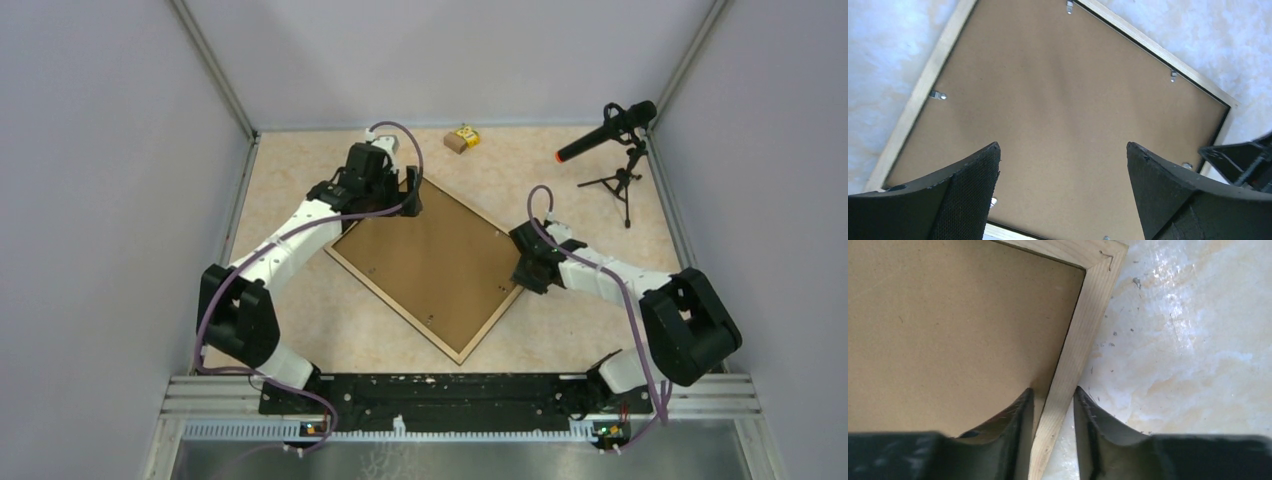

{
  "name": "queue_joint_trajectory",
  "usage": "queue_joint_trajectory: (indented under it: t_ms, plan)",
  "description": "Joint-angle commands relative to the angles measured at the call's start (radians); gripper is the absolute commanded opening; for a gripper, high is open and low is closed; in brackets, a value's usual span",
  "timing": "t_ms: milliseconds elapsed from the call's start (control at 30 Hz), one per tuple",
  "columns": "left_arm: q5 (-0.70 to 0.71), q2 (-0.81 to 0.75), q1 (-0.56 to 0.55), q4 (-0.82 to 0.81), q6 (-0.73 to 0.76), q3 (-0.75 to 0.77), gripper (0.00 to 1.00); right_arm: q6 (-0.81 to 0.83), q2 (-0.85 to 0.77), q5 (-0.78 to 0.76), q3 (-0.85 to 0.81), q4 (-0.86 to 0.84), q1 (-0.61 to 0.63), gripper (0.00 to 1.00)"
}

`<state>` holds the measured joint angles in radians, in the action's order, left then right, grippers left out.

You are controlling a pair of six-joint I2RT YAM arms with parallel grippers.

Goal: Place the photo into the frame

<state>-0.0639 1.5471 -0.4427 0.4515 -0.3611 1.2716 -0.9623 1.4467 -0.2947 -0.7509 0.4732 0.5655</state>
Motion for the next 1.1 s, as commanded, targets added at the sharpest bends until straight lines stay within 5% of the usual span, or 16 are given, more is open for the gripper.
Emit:
queue_joint_trajectory:
  t_ms: [0, 100, 333, 500, 633, 833, 933, 1067]
  plan:
    - [0.144, -0.024, 0.005, -0.003, 0.07, 0.025, 0.98, 0.051, 0.008, 0.001, 0.068, -0.059, -0.034, 0.24]
    - [0.143, -0.048, 0.015, -0.069, 0.078, -0.053, 0.98, 0.118, 0.001, 0.008, 0.093, -0.105, -0.061, 0.0]
    - [0.17, -0.066, 0.039, -0.089, 0.032, -0.134, 0.98, 0.372, 0.037, -0.021, 0.049, -0.095, -0.084, 0.0]
    - [0.122, -0.121, 0.155, -0.056, -0.071, -0.214, 0.98, 0.476, 0.034, 0.133, 0.05, -0.175, -0.122, 0.0]
    - [0.127, -0.175, 0.264, -0.053, -0.153, -0.316, 0.98, 0.595, 0.061, 0.129, -0.01, -0.12, -0.136, 0.0]
    - [0.07, -0.08, 0.289, -0.066, -0.146, -0.358, 0.98, 0.682, 0.149, 0.059, -0.145, -0.009, -0.153, 0.0]
    - [0.005, -0.008, 0.304, -0.052, -0.142, -0.352, 0.95, 0.647, 0.178, 0.016, -0.209, 0.052, -0.154, 0.45]
    - [-0.094, 0.027, 0.331, -0.066, -0.148, -0.365, 0.91, 0.551, 0.168, -0.08, -0.268, 0.16, -0.154, 0.84]
